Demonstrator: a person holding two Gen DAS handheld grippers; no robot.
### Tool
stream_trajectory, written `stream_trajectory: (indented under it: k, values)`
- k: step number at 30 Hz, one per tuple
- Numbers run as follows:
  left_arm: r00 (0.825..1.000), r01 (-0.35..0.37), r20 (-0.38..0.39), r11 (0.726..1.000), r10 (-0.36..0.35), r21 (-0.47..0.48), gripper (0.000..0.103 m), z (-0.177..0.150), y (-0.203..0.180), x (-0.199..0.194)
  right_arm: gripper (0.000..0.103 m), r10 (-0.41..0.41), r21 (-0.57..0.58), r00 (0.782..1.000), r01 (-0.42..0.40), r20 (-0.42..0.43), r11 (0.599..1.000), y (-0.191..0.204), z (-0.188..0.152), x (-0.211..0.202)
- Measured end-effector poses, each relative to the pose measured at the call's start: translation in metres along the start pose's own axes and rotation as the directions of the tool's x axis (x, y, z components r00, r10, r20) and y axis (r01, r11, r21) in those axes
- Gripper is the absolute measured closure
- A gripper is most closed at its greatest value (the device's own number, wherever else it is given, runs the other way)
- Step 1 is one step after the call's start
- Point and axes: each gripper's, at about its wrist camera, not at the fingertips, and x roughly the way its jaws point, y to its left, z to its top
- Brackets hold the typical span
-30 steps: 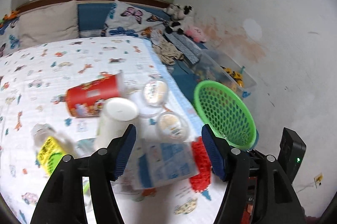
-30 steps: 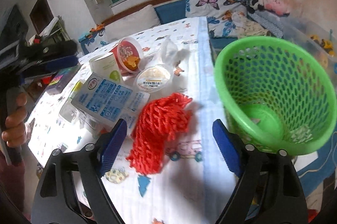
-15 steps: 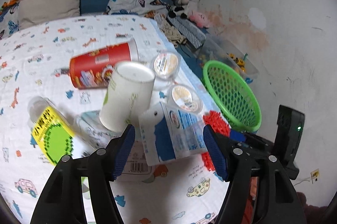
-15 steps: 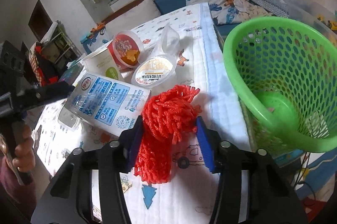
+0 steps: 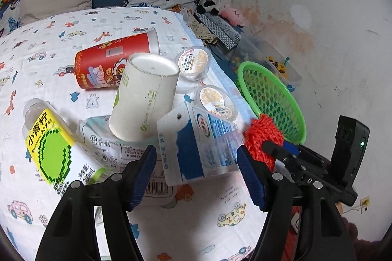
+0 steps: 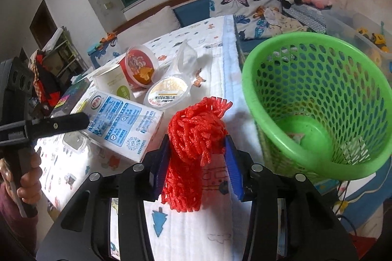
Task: Collect trash
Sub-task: 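Grasp the red mesh net with the right tool while the left tool grasps the milk carton, then carry the net and carton over the green basket and release both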
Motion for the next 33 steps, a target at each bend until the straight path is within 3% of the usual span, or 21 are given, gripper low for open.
stream_trajectory:
  k: [16, 26, 30, 33]
  values:
    - [1.0, -0.003, 0.016, 0.98, 0.006, -0.199, 0.037, -0.021, 0.011, -0.001, 0.059, -0.029, 0.008, 0.999, 0.029, 0.044, 1.0, -0.007, 0.002, -0.017]
    - [0.998, 0.014, 0.055, 0.97, -0.001, -0.244, 0.037, -0.018, 0.01, 0.006, 0.059, -0.04, 0.003, 0.998, 0.04, 0.051, 0.999, -0.005, 0.002, -0.02]
    - [0.999, 0.003, 0.052, 0.968, 0.01, -0.251, 0.049, -0.014, 0.012, 0.009, 0.059, -0.038, 0.002, 0.998, 0.038, 0.053, 0.999, -0.004, 0.001, -0.02]
    - [0.997, -0.016, 0.067, 0.973, 0.033, -0.23, 0.051, -0.012, 0.007, 0.008, 0.059, -0.038, 0.002, 0.998, 0.038, 0.052, 0.999, -0.004, 0.001, -0.02]
